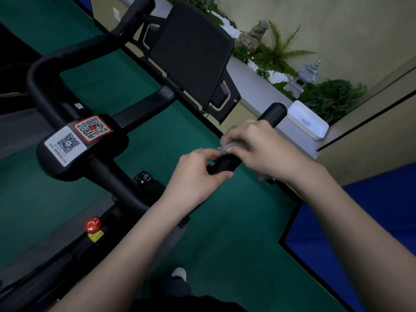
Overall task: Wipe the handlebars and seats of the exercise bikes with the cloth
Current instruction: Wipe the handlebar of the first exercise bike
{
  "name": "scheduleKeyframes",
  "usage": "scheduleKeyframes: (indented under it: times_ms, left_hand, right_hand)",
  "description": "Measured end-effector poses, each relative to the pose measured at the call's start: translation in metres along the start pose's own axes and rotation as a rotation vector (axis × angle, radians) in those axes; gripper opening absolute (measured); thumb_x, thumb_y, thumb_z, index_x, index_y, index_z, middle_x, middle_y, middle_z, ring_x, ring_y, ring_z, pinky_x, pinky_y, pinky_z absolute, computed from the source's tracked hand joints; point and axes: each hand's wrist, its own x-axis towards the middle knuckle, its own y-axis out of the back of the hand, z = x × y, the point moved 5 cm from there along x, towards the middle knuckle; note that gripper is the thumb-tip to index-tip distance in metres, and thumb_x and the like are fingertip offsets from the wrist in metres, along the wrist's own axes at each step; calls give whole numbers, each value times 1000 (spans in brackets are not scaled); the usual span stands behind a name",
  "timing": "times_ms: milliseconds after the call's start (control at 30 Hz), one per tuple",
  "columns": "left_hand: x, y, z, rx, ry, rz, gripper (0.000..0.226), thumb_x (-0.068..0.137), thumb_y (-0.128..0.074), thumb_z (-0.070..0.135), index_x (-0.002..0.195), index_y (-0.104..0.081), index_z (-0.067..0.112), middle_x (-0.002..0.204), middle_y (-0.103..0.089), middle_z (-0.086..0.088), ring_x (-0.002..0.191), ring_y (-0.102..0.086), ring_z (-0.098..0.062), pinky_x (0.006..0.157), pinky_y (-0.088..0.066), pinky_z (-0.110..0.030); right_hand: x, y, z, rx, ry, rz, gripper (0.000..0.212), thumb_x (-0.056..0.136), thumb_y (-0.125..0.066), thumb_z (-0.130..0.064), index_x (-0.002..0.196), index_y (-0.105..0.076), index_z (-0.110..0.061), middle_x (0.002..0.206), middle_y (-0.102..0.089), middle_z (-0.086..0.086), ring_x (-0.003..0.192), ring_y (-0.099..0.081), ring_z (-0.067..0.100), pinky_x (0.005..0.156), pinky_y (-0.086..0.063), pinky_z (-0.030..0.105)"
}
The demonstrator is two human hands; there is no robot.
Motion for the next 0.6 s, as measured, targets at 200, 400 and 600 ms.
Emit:
scheduleKeyframes:
  times_ms: [200,400,600]
  left_hand:
    - [-1,-2,-5,-48,43,27,33,72,-80,35,102,-71,23,91,-65,11,83,-54,-6,69,-33,-10]
    - [-1,-3,-8,-72,50,19,35,73,-79,36,104,-70,24,90,-62,13,81,-51,-5,68,-30,-9]
    - [1,-3,-9,-81,79,-3,33,72,-79,39,101,-69,27,87,-56,16,82,-51,-5,65,-35,-14]
  right_hand:
    - [14,9,0,-150,-72,31,12,93,-59,-16,95,-70,-11,68,-54,-12,90,-51,17,72,-42,29]
    - [14,-5,-10,-114,-120,12,14,93,-55,-16,92,-69,-12,85,-66,4,82,-63,24,75,-53,39]
    - [23,0,-4,-202,-112,5,10,91,-60,-11,90,-70,-9,81,-63,5,93,-57,25,70,-44,32]
